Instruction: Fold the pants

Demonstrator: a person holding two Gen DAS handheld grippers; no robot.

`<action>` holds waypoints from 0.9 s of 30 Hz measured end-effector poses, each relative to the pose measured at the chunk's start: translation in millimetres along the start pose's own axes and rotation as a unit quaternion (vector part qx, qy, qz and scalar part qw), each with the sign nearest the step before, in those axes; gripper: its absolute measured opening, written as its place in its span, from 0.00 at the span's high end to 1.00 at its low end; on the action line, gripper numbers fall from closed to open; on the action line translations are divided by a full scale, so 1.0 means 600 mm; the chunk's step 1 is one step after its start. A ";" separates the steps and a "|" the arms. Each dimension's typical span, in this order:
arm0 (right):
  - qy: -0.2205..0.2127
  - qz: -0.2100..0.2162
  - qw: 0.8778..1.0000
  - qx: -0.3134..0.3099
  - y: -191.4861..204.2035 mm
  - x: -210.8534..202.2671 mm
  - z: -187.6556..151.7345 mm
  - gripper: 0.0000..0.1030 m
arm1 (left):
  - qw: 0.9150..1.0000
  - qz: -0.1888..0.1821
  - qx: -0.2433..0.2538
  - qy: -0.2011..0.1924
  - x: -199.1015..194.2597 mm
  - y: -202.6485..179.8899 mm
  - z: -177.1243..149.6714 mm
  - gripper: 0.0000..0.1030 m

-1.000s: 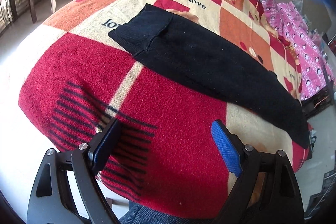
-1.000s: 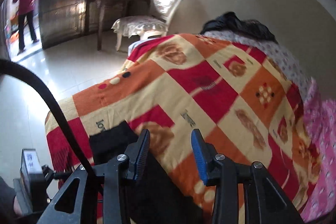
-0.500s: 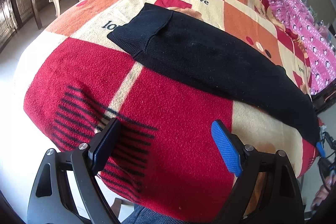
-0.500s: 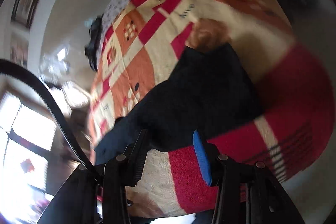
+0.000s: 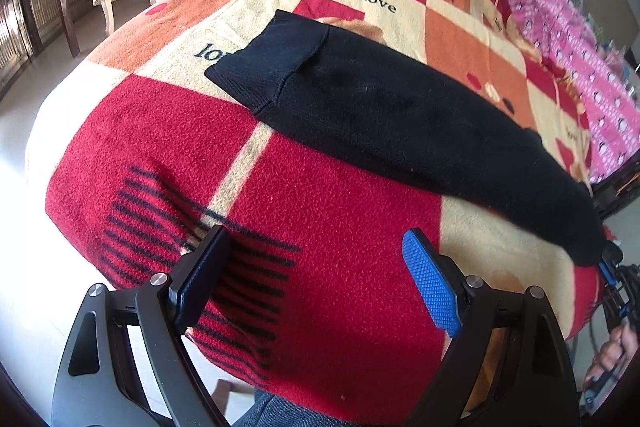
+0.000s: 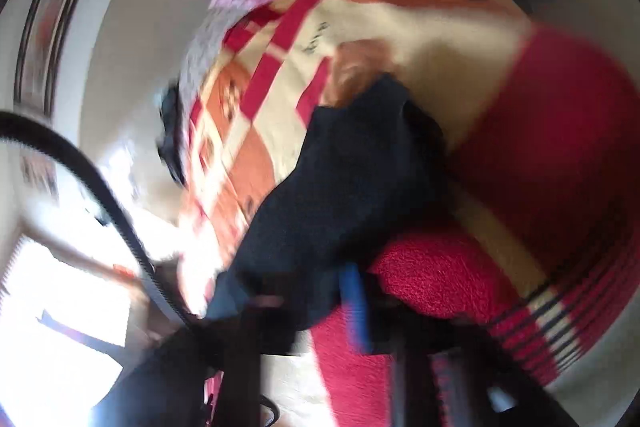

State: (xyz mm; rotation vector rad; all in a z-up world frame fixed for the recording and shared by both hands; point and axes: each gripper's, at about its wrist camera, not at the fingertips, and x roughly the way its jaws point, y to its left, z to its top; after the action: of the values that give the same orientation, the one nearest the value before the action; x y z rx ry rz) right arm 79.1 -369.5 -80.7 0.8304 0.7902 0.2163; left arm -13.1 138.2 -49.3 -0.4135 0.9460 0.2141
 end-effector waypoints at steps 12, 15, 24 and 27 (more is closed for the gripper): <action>-0.036 0.024 0.999 0.029 0.135 0.152 0.301 0.96 | 0.999 0.040 0.032 0.010 0.013 -0.020 0.002 0.15; -0.053 0.000 0.998 0.027 0.153 0.232 0.386 0.87 | 0.999 0.045 0.028 0.013 0.015 -0.021 0.006 0.15; 0.136 0.002 0.965 -0.222 0.308 0.204 0.183 0.66 | 0.998 0.049 0.032 0.009 0.018 -0.024 0.004 0.14; 0.120 0.022 0.927 -0.354 0.351 0.147 0.059 0.66 | 0.998 0.049 0.034 0.008 0.018 -0.025 0.002 0.14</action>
State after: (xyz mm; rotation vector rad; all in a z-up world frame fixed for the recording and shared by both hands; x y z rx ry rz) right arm 191.7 -207.7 39.8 0.1333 0.8402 0.6112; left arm -0.8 125.1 -53.7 -0.3062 0.9885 0.2667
